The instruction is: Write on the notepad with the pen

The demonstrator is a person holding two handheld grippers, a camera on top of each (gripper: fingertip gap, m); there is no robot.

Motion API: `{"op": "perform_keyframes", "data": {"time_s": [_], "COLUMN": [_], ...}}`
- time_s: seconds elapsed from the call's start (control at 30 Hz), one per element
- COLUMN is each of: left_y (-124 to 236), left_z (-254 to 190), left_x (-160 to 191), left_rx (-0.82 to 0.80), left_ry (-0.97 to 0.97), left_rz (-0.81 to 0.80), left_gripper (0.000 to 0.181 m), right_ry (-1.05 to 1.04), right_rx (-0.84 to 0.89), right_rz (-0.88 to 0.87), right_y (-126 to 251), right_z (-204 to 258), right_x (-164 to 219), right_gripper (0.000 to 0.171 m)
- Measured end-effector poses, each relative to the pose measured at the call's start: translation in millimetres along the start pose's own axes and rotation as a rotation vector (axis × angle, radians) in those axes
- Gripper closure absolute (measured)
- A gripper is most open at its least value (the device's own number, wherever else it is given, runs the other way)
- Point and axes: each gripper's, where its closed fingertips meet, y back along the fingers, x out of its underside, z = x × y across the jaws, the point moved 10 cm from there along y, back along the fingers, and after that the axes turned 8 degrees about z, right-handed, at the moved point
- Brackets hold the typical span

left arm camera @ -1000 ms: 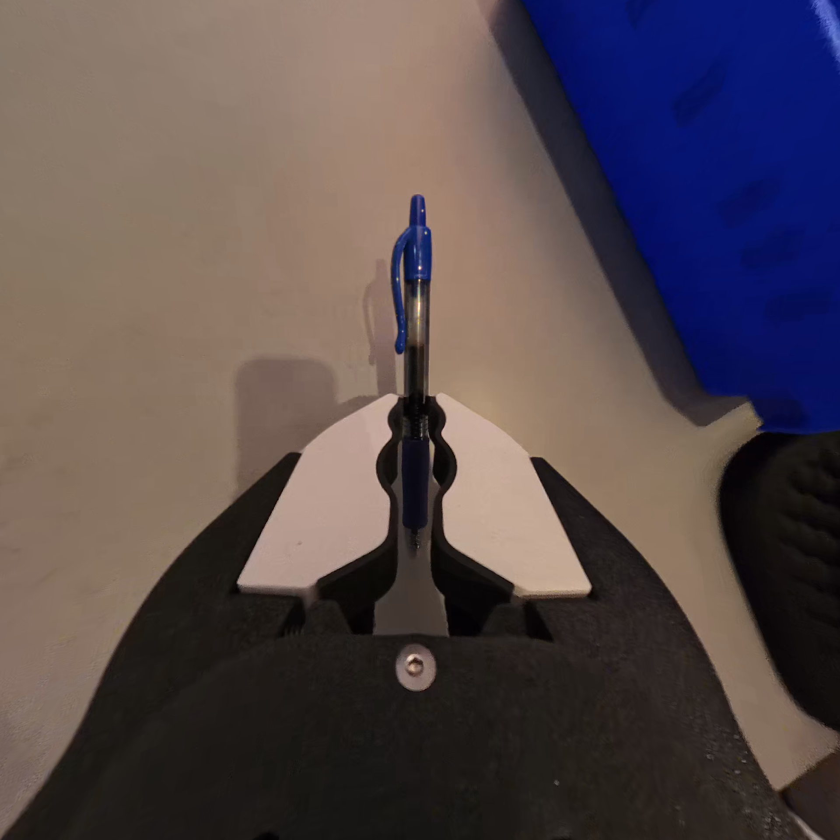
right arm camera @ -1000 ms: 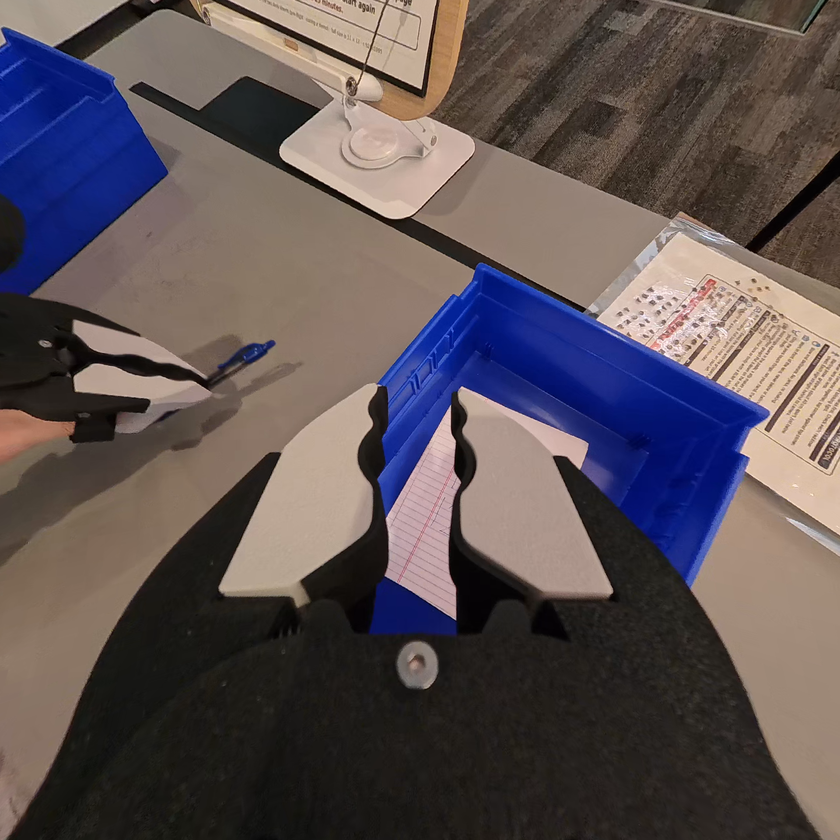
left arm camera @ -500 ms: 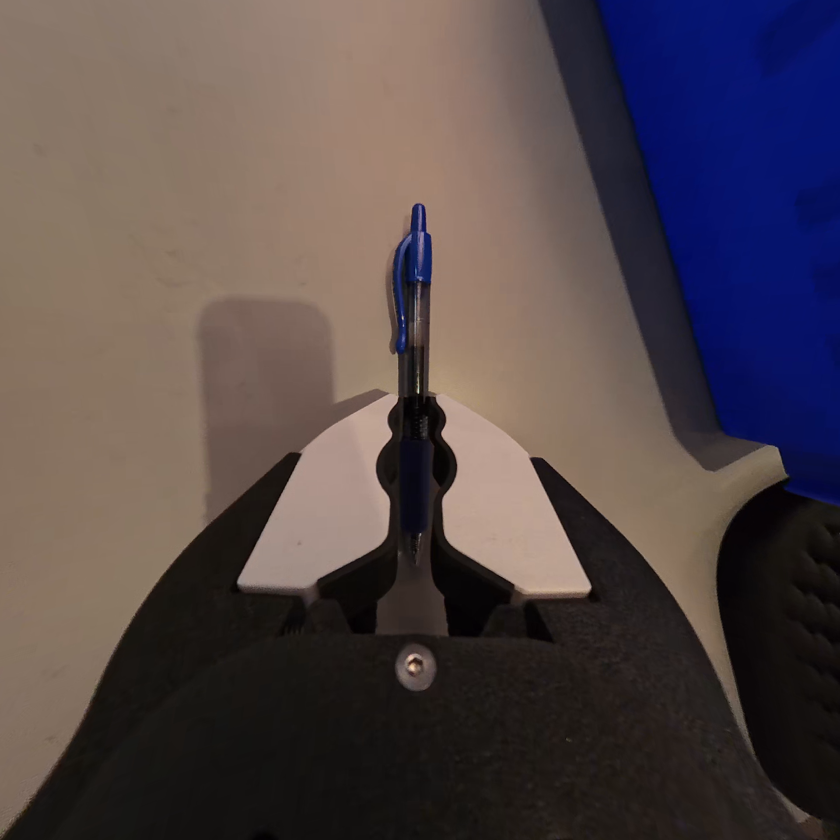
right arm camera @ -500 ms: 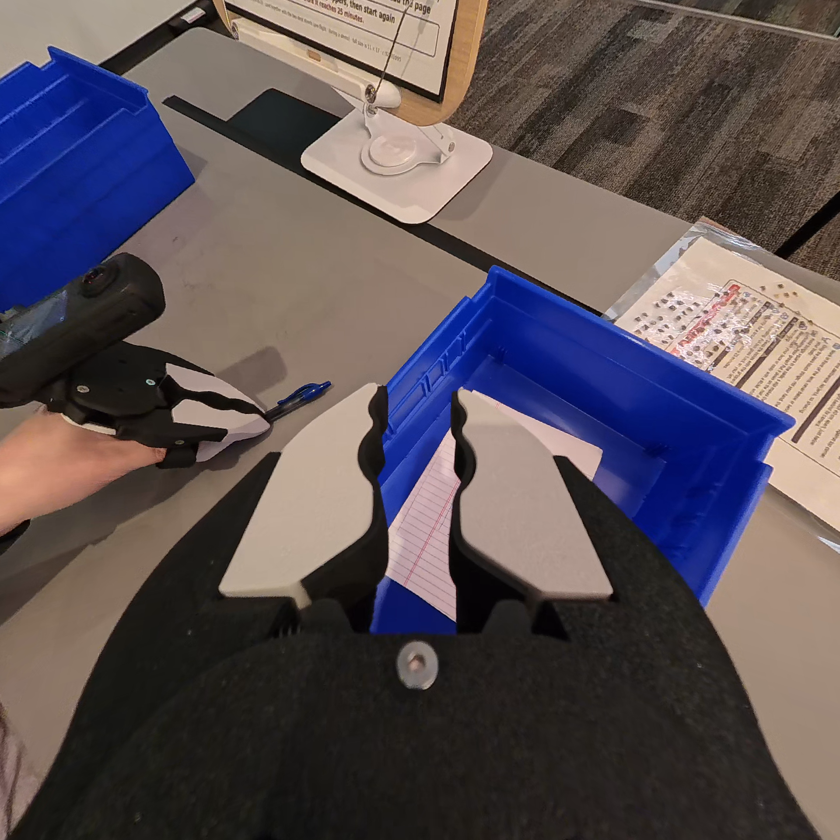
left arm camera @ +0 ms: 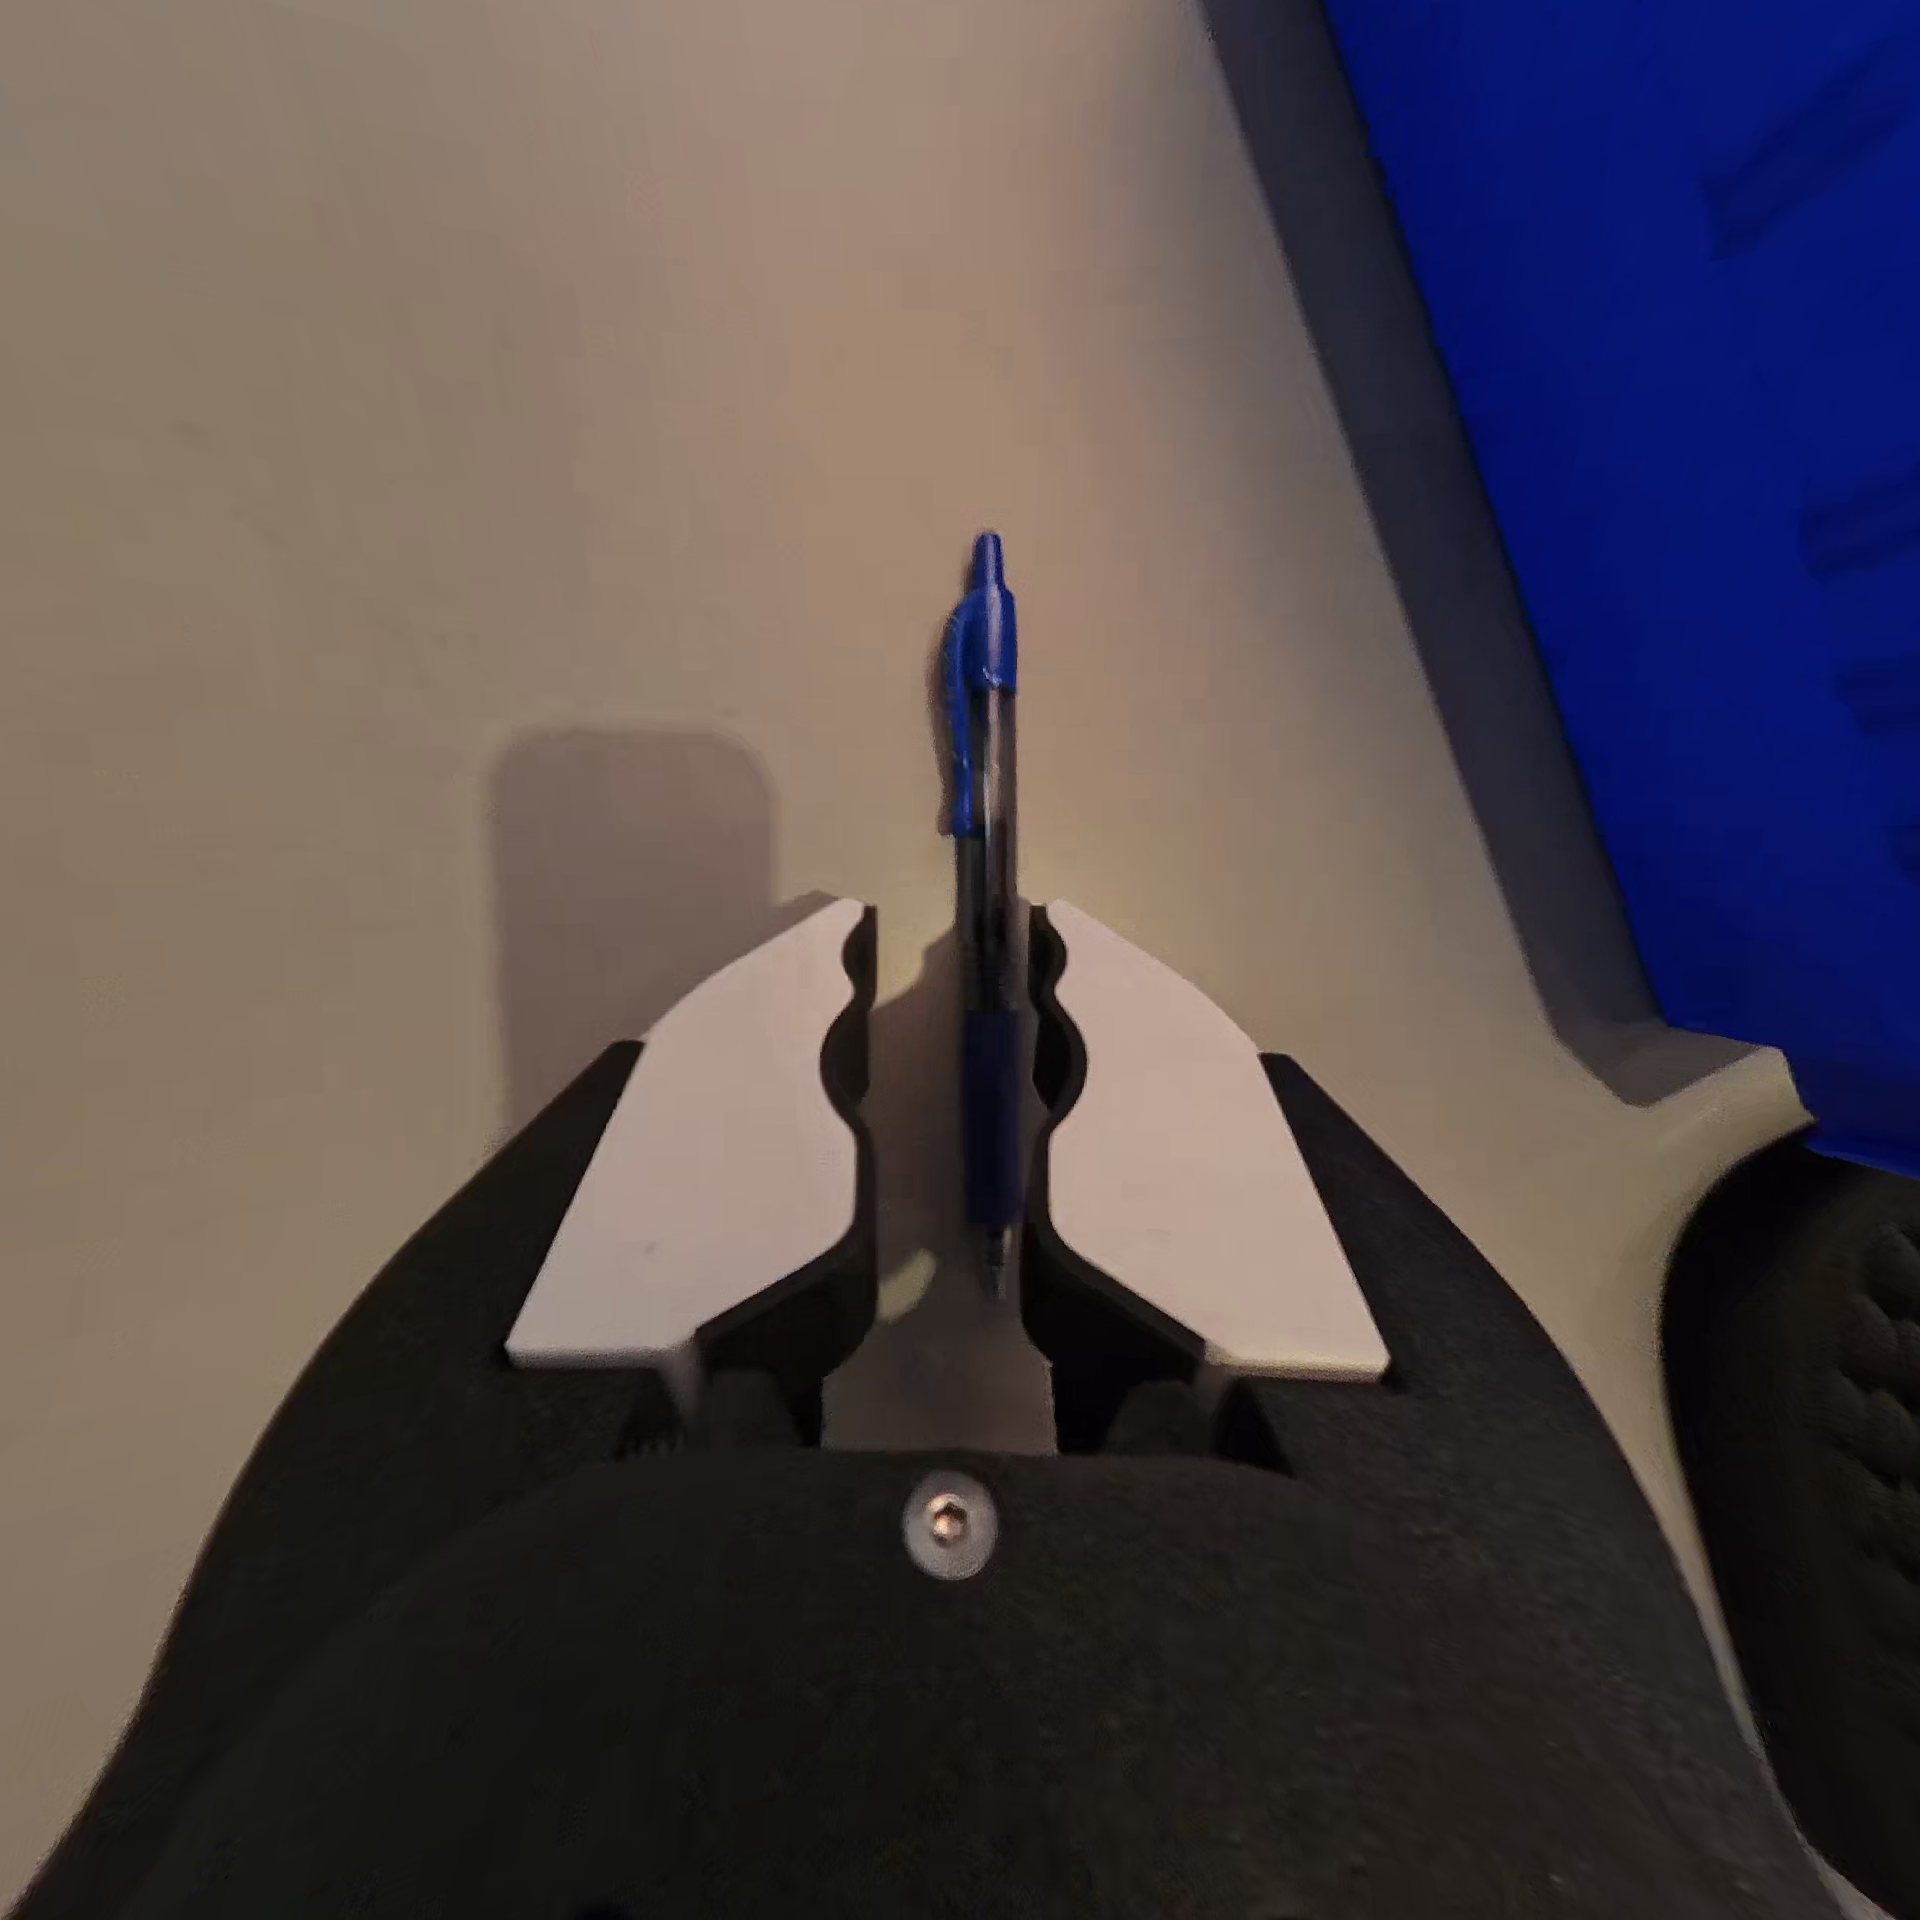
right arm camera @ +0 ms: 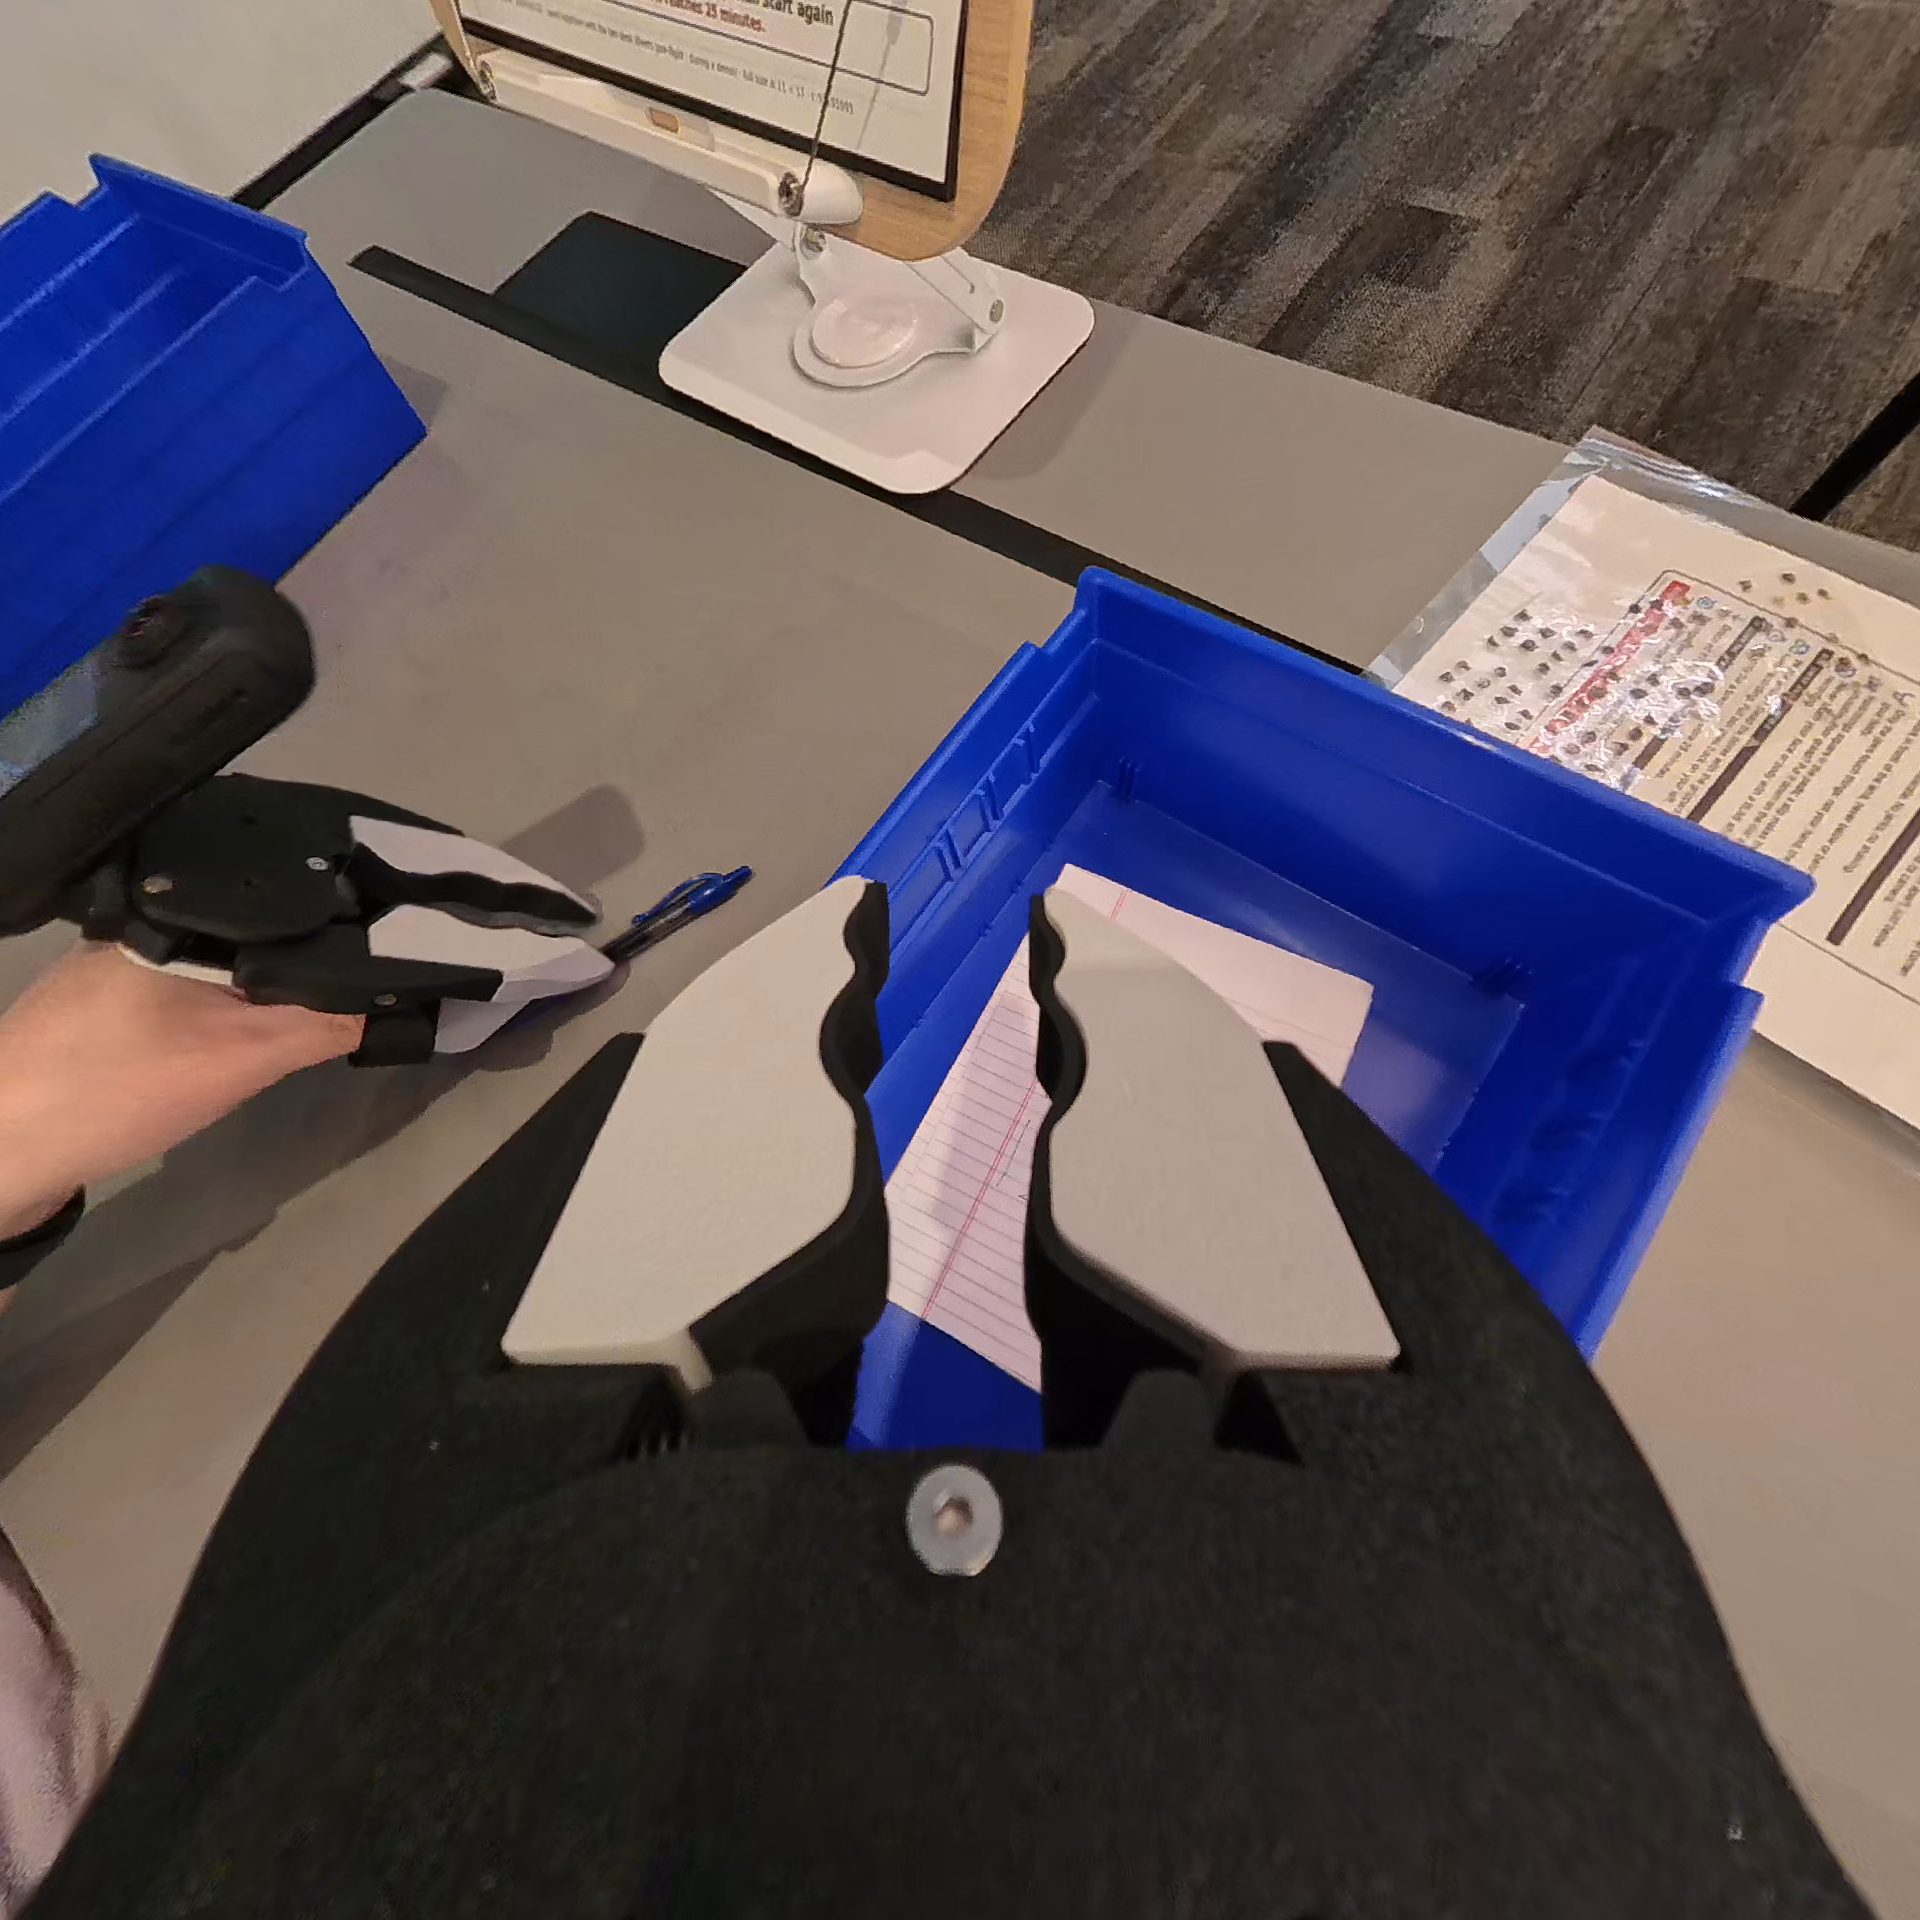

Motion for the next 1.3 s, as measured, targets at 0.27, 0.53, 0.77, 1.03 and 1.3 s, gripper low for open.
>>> {"op": "perform_keyframes", "data": {"time_s": [0.27,0.53,0.77,1.03,1.3], "left_y": [126,258,212,144,122], "left_z": [41,197,323,372,380], "left_x": [1,71,102,100,105], "left_rx": [-0.221,-0.468,-0.469,-0.272,-0.232], "left_ry": [-0.088,0.125,0.245,0.257,0.244], "left_rz": [-0.428,-0.44,-0.293,-0.07,0.096], "left_gripper": [0.145,0.141,0.152,0.159,0.159], "right_ry": [0.014,0.038,0.079,0.069,0.038], "right_rx": [0.016,0.025,0.045,0.062,0.061], "right_rz": [-0.024,-0.021,0.025,0.046,0.044], "right_y": [3,4,-6,-8,-7], "right_z": [3,7,17,13,4], "right_x": [-2,-5,-11,-8,-3], "right_gripper": [0.146,0.146,0.146,0.146,0.146]}}
